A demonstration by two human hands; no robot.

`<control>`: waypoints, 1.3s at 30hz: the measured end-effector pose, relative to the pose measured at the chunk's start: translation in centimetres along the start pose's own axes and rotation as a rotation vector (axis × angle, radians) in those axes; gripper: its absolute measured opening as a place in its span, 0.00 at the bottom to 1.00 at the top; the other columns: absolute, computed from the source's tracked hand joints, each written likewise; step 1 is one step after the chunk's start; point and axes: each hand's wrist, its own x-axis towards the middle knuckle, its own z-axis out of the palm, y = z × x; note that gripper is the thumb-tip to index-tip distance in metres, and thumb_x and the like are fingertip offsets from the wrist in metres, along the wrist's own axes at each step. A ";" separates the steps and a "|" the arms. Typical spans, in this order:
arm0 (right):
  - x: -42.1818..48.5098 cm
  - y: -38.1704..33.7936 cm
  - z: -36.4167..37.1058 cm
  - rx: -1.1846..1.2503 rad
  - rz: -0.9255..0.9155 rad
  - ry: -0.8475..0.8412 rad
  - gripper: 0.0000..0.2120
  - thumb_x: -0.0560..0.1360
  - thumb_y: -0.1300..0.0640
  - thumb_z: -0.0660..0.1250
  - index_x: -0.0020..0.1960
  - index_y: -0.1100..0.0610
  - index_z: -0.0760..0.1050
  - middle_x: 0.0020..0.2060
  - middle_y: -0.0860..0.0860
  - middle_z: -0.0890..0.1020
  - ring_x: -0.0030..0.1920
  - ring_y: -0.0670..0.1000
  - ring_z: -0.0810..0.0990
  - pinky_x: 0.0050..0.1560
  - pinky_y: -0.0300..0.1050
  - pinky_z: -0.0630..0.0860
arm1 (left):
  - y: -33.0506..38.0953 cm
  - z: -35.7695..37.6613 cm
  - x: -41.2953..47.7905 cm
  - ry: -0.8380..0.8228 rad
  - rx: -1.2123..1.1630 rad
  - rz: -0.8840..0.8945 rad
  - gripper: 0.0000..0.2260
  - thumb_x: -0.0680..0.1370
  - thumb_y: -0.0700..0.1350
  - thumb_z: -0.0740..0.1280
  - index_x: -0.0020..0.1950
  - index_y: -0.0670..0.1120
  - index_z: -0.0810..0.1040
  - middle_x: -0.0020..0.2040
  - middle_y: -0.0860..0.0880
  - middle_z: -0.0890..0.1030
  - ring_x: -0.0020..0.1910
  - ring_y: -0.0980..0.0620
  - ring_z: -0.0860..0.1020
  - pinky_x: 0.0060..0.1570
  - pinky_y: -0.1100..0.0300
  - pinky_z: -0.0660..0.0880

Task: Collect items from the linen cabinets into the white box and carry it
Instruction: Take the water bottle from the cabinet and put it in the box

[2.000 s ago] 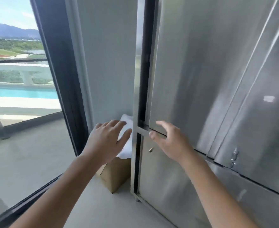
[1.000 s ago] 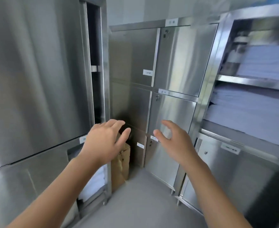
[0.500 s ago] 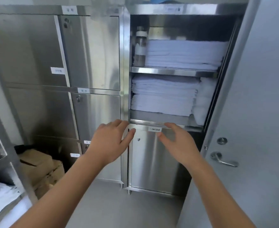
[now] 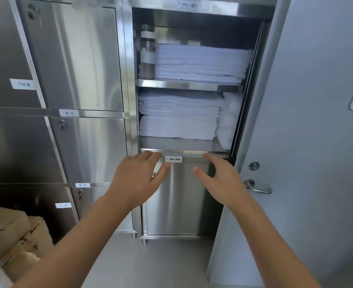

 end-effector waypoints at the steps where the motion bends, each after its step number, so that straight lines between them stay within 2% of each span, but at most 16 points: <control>1: -0.2 0.0 0.8 -0.001 -0.004 -0.008 0.29 0.78 0.39 0.66 0.76 0.48 0.69 0.73 0.45 0.73 0.74 0.47 0.68 0.65 0.37 0.61 | -0.5 0.4 -0.2 -0.004 -0.005 -0.004 0.26 0.80 0.63 0.47 0.65 0.52 0.76 0.58 0.53 0.80 0.53 0.47 0.79 0.53 0.53 0.72; 7: -0.4 1.9 4.6 -0.041 0.035 -0.086 0.31 0.78 0.36 0.64 0.77 0.48 0.67 0.74 0.46 0.72 0.75 0.48 0.67 0.72 0.47 0.65 | -2.0 4.8 -1.3 -0.102 0.023 0.019 0.27 0.80 0.63 0.45 0.65 0.51 0.76 0.59 0.52 0.81 0.53 0.48 0.79 0.55 0.52 0.70; 14: 5.0 6.2 6.3 -0.028 0.052 -0.045 0.29 0.79 0.38 0.65 0.76 0.47 0.69 0.73 0.45 0.74 0.73 0.47 0.68 0.65 0.39 0.61 | -3.0 9.4 4.1 -0.121 0.008 0.018 0.28 0.80 0.63 0.45 0.62 0.51 0.78 0.58 0.52 0.81 0.53 0.48 0.80 0.57 0.51 0.71; 20: 13.3 10.7 8.1 0.048 0.038 -0.041 0.29 0.78 0.37 0.65 0.75 0.48 0.70 0.72 0.45 0.74 0.73 0.48 0.69 0.67 0.40 0.63 | -2.9 13.4 12.3 -0.097 0.054 0.023 0.27 0.80 0.62 0.46 0.62 0.50 0.78 0.57 0.52 0.81 0.54 0.48 0.79 0.57 0.52 0.70; 24: 19.8 12.8 8.4 0.114 0.014 -0.049 0.29 0.78 0.37 0.65 0.75 0.47 0.70 0.71 0.44 0.74 0.72 0.46 0.69 0.72 0.47 0.68 | -3.7 15.0 18.0 -0.031 0.068 0.025 0.25 0.80 0.61 0.49 0.59 0.49 0.79 0.55 0.52 0.82 0.50 0.47 0.80 0.53 0.53 0.71; 26: 22.9 13.5 8.9 0.119 -0.016 -0.069 0.29 0.78 0.37 0.65 0.75 0.47 0.69 0.71 0.44 0.74 0.72 0.46 0.68 0.70 0.45 0.67 | -4.6 15.7 20.2 -0.006 0.073 -0.015 0.25 0.80 0.61 0.49 0.58 0.49 0.79 0.54 0.52 0.82 0.49 0.46 0.80 0.52 0.52 0.71; 31: 28.7 14.1 11.8 0.103 -0.054 -0.096 0.28 0.77 0.37 0.65 0.74 0.47 0.71 0.70 0.44 0.75 0.71 0.45 0.69 0.63 0.38 0.64 | -7.5 18.2 24.3 -0.040 0.079 -0.060 0.26 0.80 0.62 0.47 0.59 0.50 0.79 0.55 0.53 0.82 0.51 0.46 0.80 0.52 0.52 0.71; 35: 33.1 15.5 14.9 0.073 -0.046 -0.149 0.29 0.77 0.36 0.65 0.74 0.46 0.70 0.71 0.44 0.74 0.71 0.46 0.69 0.64 0.38 0.64 | -10.0 21.5 27.6 -0.052 0.036 -0.084 0.24 0.80 0.61 0.50 0.59 0.49 0.79 0.56 0.52 0.82 0.50 0.47 0.81 0.53 0.53 0.71; 39: 37.3 16.5 18.3 0.026 -0.015 -0.162 0.28 0.78 0.38 0.66 0.75 0.47 0.69 0.70 0.43 0.74 0.72 0.46 0.68 0.65 0.38 0.63 | -13.4 25.5 30.6 -0.119 0.020 -0.059 0.25 0.80 0.62 0.49 0.61 0.50 0.79 0.57 0.52 0.82 0.53 0.47 0.81 0.54 0.52 0.71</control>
